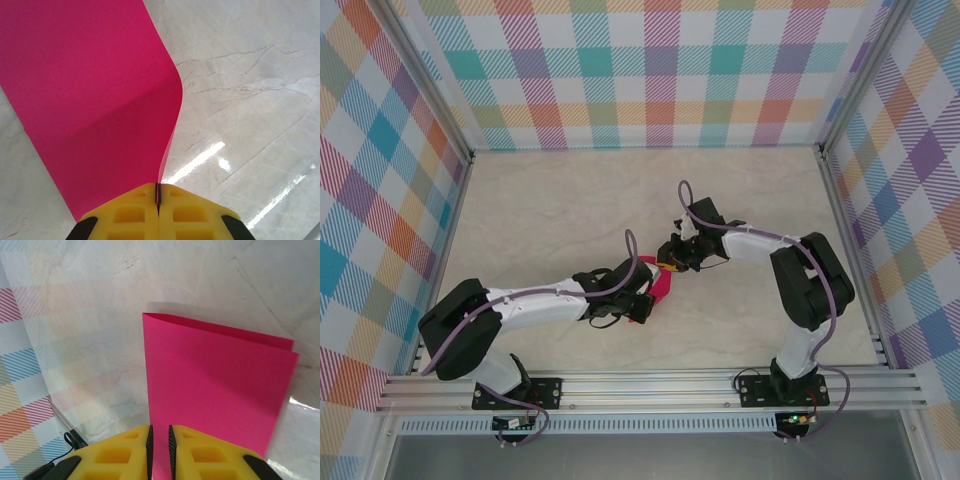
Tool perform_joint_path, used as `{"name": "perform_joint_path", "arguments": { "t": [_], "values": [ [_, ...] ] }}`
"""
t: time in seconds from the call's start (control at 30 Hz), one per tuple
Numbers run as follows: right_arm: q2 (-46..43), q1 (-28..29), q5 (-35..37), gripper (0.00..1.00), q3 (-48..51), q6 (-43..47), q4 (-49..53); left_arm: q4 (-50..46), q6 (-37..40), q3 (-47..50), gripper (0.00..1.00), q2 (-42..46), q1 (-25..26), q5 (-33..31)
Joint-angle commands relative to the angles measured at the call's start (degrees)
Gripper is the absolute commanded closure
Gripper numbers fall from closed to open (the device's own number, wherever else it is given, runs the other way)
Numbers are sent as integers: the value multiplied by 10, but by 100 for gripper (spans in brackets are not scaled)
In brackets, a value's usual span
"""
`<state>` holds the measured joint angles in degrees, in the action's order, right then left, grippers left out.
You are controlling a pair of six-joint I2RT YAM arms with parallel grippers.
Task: Fold a paper plane with a square sheet of paper (pick it up from the middle)
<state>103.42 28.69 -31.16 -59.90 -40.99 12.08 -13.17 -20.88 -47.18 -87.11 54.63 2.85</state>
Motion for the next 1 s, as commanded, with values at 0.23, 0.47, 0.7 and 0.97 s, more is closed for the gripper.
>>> {"name": "perform_joint_path", "arguments": {
  "t": [0.23, 0.47, 0.7, 0.97],
  "values": [
    [73, 18, 8, 83, -47, 48, 51, 16, 8, -3, 100, -3, -35, 45],
    [93, 25, 57, 86, -51, 58, 79, 27, 8, 3, 100, -10, -64, 73],
    [94, 25, 68, 86, -48, 63, 87, 34, 12, 3, 100, -24, -97, 94],
    [93, 25, 71, 86, -49, 62, 88, 33, 3, 3, 100, -44, -107, 97]
  ]
}}
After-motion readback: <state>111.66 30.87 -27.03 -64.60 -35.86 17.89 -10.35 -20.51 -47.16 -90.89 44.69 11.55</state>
